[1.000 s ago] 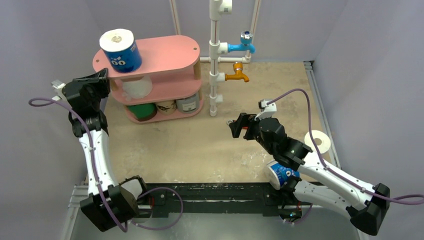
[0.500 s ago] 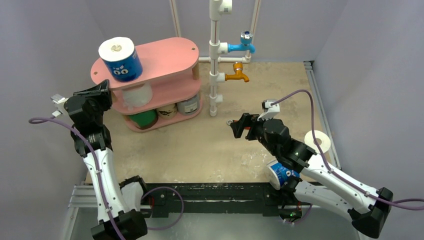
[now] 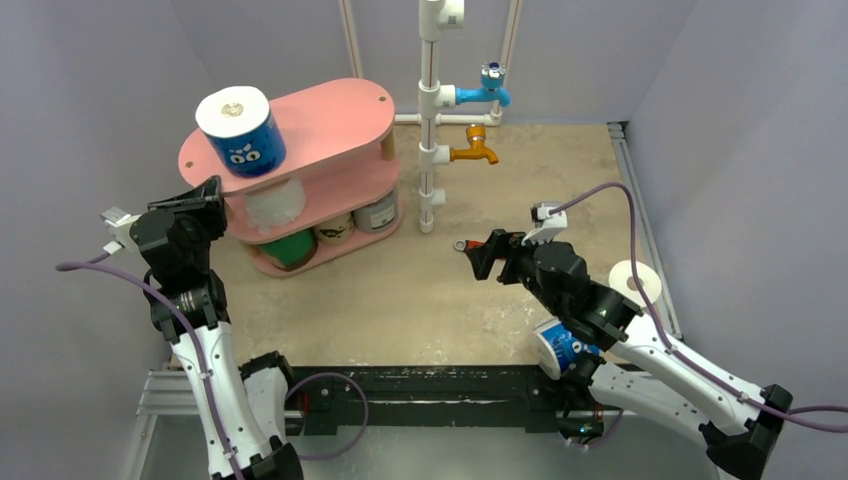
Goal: Place and organize the paper towels onto the shelf
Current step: Adjust the shelf at the center of the board.
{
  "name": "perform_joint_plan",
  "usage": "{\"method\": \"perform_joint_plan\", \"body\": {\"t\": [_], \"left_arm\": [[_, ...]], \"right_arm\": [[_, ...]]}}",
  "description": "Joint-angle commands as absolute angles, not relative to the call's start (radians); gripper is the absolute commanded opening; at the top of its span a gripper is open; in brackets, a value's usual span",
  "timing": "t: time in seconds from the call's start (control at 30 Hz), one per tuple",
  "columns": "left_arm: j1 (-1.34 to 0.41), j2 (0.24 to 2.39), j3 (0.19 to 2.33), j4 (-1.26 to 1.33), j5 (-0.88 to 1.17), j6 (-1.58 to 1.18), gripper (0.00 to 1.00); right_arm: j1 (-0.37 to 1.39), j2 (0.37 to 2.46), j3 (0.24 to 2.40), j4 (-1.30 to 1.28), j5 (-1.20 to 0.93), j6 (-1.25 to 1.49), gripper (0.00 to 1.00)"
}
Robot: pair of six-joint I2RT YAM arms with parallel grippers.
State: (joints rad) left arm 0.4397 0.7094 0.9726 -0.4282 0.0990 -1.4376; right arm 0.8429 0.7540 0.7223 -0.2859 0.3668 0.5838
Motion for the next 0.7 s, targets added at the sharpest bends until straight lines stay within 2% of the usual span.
{"method": "perform_joint_plan", "body": {"t": [0.0, 0.07, 0.1, 0.17, 0.23, 0.27, 0.47, 0.67], "left_arm": [[0.429, 0.675, 1.037, -0.500, 0.060, -1.273, 0.28], [0.429, 0.681, 1.071, -0.539, 0.037, -1.237, 0.56], [0.427, 0.688, 1.097, -0.564, 0.021, -1.221, 0.66], [0.429, 0.702, 1.147, -0.624, -0.012, -1.193, 0.76], [0.429, 0.707, 1.189, -0.698, -0.070, -1.169, 0.80], [0.429, 0.707, 1.210, -0.731, -0.102, -1.153, 0.85], [0.429, 0.717, 1.377, -0.985, -0.299, -0.990, 0.86], [0.403, 0.586, 1.318, -1.101, -0.326, -0.925, 0.87]], "right_arm": [[0.838, 0.732, 0.769, -0.305, 0.390, 0.588, 0.89], [0.839, 0.733, 0.778, -0.313, 0.397, 0.589, 0.89], [0.839, 0.734, 0.781, -0.316, 0.398, 0.591, 0.89], [0.839, 0.735, 0.785, -0.318, 0.401, 0.591, 0.89], [0.839, 0.738, 0.787, -0.318, 0.406, 0.592, 0.89], [0.839, 0.742, 0.790, -0.321, 0.410, 0.591, 0.89], [0.839, 0.775, 0.803, -0.344, 0.437, 0.584, 0.90], [0.839, 0.805, 0.805, -0.358, 0.479, 0.614, 0.90]]}}
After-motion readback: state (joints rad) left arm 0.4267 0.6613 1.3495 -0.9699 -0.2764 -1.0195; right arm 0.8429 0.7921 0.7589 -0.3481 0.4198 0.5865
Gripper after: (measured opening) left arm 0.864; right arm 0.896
